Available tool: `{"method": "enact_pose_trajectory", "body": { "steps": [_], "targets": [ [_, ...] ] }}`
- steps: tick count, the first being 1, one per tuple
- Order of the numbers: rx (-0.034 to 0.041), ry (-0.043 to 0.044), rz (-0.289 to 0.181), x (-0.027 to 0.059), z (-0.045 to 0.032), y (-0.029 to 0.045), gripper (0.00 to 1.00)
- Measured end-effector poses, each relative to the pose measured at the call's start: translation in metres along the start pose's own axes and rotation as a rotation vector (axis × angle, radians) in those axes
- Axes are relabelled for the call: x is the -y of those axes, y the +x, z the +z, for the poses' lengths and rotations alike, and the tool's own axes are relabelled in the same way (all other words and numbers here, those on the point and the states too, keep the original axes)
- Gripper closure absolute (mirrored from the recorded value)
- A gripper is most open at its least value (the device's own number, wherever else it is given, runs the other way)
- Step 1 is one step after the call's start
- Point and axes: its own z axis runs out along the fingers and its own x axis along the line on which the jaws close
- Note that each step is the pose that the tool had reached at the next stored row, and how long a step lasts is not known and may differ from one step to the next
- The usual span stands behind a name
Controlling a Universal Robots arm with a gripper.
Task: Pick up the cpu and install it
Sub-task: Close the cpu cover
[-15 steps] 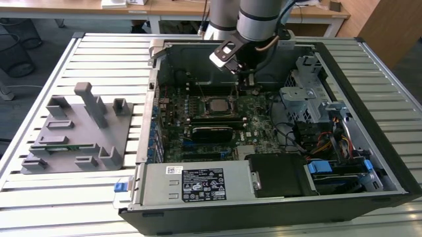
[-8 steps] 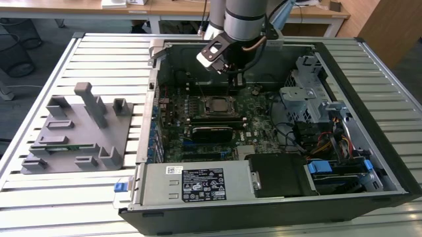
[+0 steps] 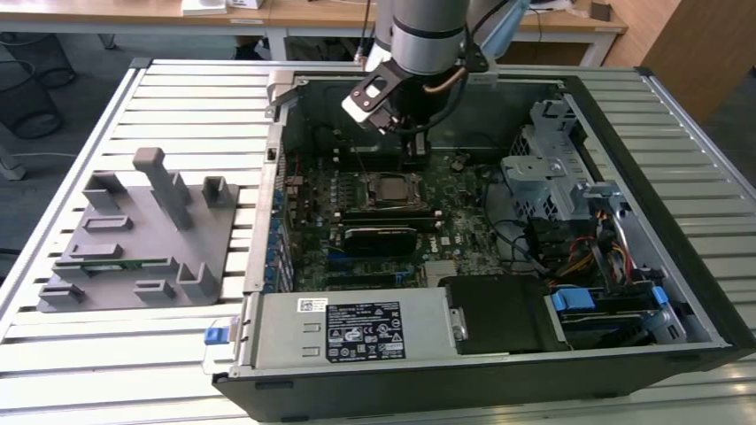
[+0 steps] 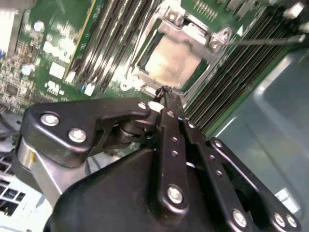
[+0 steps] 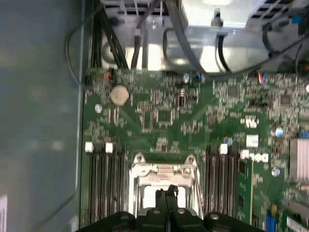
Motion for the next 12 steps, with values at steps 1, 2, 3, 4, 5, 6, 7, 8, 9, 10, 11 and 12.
{"method": "enact_pose_trajectory", "body": {
  "steps": [1,2,3,4,5,6,7,8,9,10,11,12],
  "targets": [
    [0.0,0.0,0.0,0.0037,0.001,0.0,0.89],
    [0.0001,0.0001,0.0,0.0075,0.0021,0.0001,0.89],
    [0.0001,0.0001,0.0,0.0106,0.0034,0.0001,0.89],
    [0.0001,0.0001,0.0,0.0118,0.0051,0.0,0.89],
    [0.0,-0.0001,0.0,0.0118,0.0067,0.0,0.89],
    [-0.0001,0.0,0.0,0.0119,0.0077,0.0,0.89],
    [-0.0001,0.0,-0.001,0.012,0.0085,0.0,0.89],
    [-0.0001,-0.0002,0.0,0.0138,0.0093,0.0001,0.89],
    [0.0,-0.0003,0.0,0.0167,0.0102,0.0001,0.89],
    [0.0002,-0.0004,0.0,0.02,0.0111,0.0001,0.89],
    [0.0002,-0.0006,0.0,0.023,0.0121,0.0001,0.89],
    [0.0,-0.0007,0.0,0.0251,0.0131,0.0002,0.89]
  ]
}}
